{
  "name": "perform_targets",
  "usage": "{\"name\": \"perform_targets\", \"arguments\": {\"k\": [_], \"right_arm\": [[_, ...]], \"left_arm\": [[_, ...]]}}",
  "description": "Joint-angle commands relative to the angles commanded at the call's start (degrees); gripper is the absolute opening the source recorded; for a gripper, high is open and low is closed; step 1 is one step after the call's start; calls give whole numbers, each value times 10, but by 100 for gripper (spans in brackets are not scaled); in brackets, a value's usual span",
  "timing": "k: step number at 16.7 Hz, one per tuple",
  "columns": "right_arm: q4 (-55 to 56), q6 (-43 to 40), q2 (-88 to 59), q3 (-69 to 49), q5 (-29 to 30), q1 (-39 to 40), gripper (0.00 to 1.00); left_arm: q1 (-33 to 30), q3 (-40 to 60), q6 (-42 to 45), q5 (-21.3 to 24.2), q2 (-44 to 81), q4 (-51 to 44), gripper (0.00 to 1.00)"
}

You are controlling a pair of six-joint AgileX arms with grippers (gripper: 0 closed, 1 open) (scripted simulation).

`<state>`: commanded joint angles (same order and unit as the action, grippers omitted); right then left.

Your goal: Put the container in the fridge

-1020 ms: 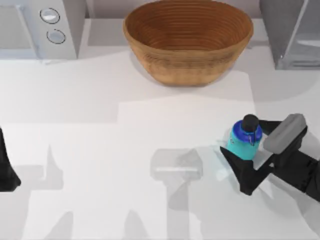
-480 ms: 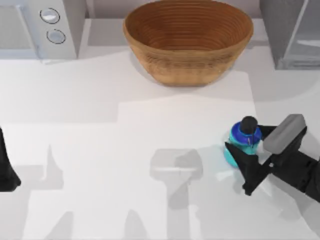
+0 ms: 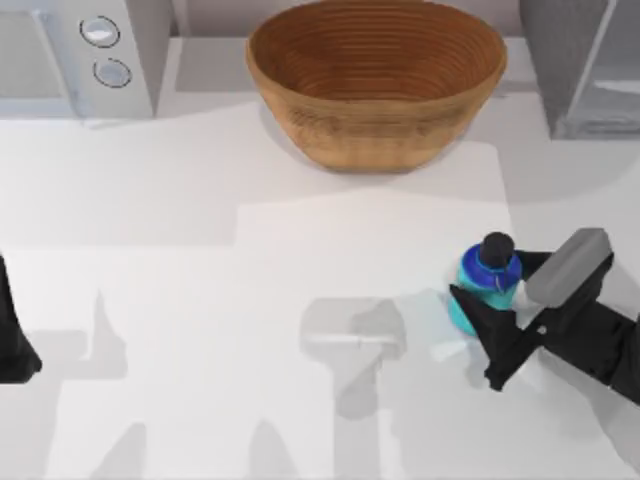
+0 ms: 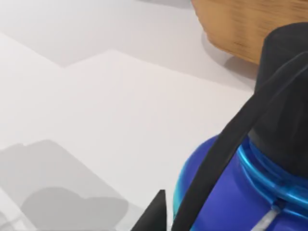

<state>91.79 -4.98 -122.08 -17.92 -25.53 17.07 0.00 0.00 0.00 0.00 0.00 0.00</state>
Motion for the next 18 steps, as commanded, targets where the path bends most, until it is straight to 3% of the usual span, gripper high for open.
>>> {"name": "perform_targets", "arguments": {"k": [5,18], "right_arm": [[-6,-1,6,1,-5,-6,1],[-170,-51,152,11,-155,-159,1]], "left_arm": [[0,0,0,0,0,0,100],[0,0,0,0,0,0,100]]}}
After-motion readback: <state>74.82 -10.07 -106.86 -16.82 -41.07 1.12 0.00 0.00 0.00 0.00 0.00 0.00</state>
